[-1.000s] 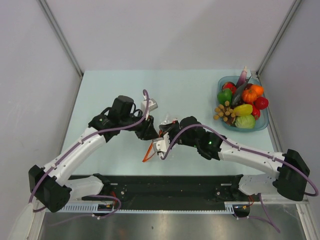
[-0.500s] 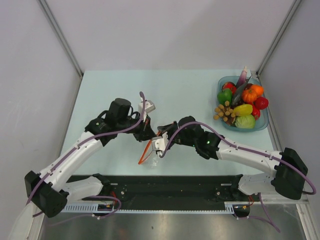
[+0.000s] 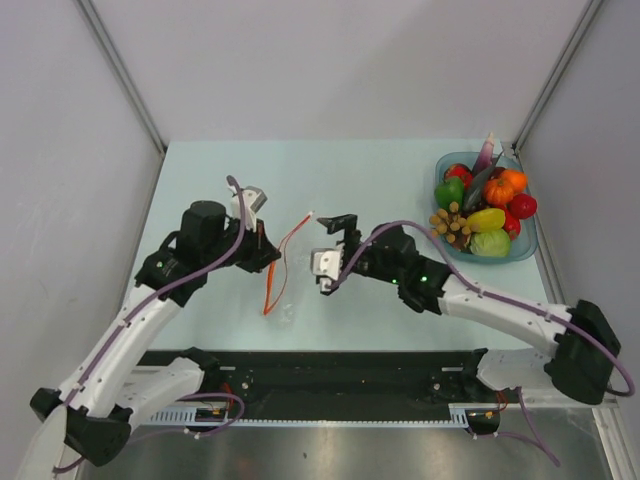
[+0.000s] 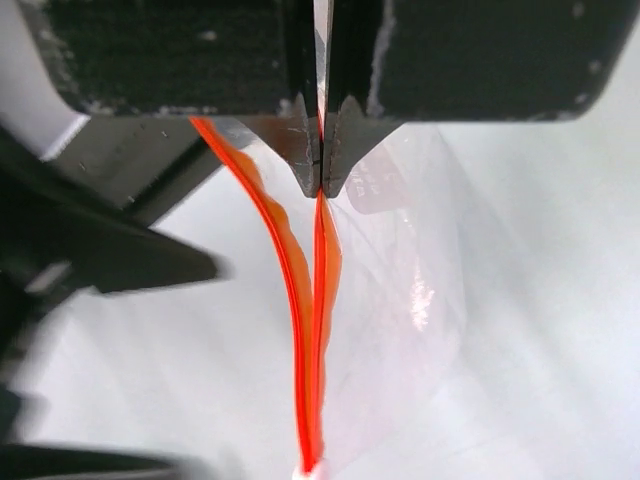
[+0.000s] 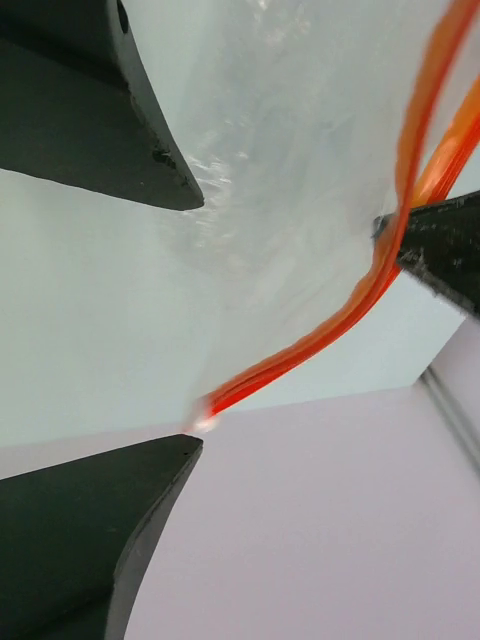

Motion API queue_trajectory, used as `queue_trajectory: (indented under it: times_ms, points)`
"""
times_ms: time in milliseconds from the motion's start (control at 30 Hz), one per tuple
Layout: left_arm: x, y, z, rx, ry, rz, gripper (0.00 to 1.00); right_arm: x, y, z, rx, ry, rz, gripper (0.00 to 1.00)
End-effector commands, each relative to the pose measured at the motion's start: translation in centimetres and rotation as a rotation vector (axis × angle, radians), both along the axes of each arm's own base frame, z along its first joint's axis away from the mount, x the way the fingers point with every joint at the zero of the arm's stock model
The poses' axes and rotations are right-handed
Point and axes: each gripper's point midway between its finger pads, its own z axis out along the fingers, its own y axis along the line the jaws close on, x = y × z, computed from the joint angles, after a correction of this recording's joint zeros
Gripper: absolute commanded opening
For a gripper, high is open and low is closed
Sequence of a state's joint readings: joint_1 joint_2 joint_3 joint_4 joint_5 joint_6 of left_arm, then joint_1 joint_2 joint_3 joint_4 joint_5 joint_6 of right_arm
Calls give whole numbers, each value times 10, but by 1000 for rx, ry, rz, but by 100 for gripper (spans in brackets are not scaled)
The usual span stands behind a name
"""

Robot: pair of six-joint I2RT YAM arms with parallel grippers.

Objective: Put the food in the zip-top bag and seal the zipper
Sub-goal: Open the zipper of the food storage bag at the center of the board.

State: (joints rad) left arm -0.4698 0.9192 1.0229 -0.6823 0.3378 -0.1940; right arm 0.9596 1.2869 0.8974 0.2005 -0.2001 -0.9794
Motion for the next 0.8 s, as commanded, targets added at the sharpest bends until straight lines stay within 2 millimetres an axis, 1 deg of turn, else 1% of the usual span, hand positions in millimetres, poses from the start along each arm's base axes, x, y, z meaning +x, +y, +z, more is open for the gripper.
queue_trajectory:
  times_ms: [0,33,67,100,133,167,200,233,267,300,333,367,400,433,500,533,567,600,633,667,700,767]
  points:
    - [33,7,-15,46,35,218,0,-19,-37,12,120,277,-95,100]
    - [43,-3,-20,55,33,220,0,-22,-44,23,157,324,-105,100]
    - [40,-20,-20,66,14,182,0,-23,-54,9,171,489,-169,100]
    - [46,-31,-14,69,-20,172,0,-21,-59,10,198,561,-199,97]
    - [56,-38,-30,126,-9,198,0,-24,-60,8,215,645,-192,96]
    - [54,-52,-35,122,3,168,0,-26,-61,5,234,743,-209,95]
    - [59,-65,-38,95,20,161,0,-21,-69,1,285,867,-257,92]
    - [61,-77,-54,96,74,136,0,-29,-67,-3,282,954,-227,90]
    - [62,-84,-60,80,101,125,0,-30,-68,-16,270,1025,-254,87]
    - [66,-94,-59,40,108,119,0,-27,-72,-22,302,1112,-304,86]
    - [65,-102,-58,10,120,98,0,-25,-75,-28,317,1162,-330,85]
    - [66,-106,-59,-7,120,93,0,-22,-79,-40,335,1209,-361,84]
    - [70,-111,-52,-42,99,98,0,-18,-84,-46,364,1252,-397,84]
    - [72,-111,-50,-59,92,104,0,-5,-96,-52,419,1295,-471,84]
    - [73,-113,-47,-95,85,118,0,4,-107,-73,445,1374,-547,83]
    - [71,-115,-48,-107,90,109,0,9,-112,-75,482,1434,-562,83]
    - [67,-116,-51,-114,101,91,0,14,-111,-76,499,1443,-550,83]
    - [66,-118,-49,-133,101,86,0,19,-109,-80,500,1460,-556,83]
    - [64,-119,-48,-142,100,80,0,20,-105,-78,504,1474,-531,83]
    - [63,-118,-48,-140,97,73,0,25,-100,-70,523,1470,-489,82]
    - [62,-117,-50,-134,100,72,0,30,-95,-72,523,1487,-473,82]
    - [61,-115,-50,-126,96,70,0,36,-85,-56,547,1500,-407,82]
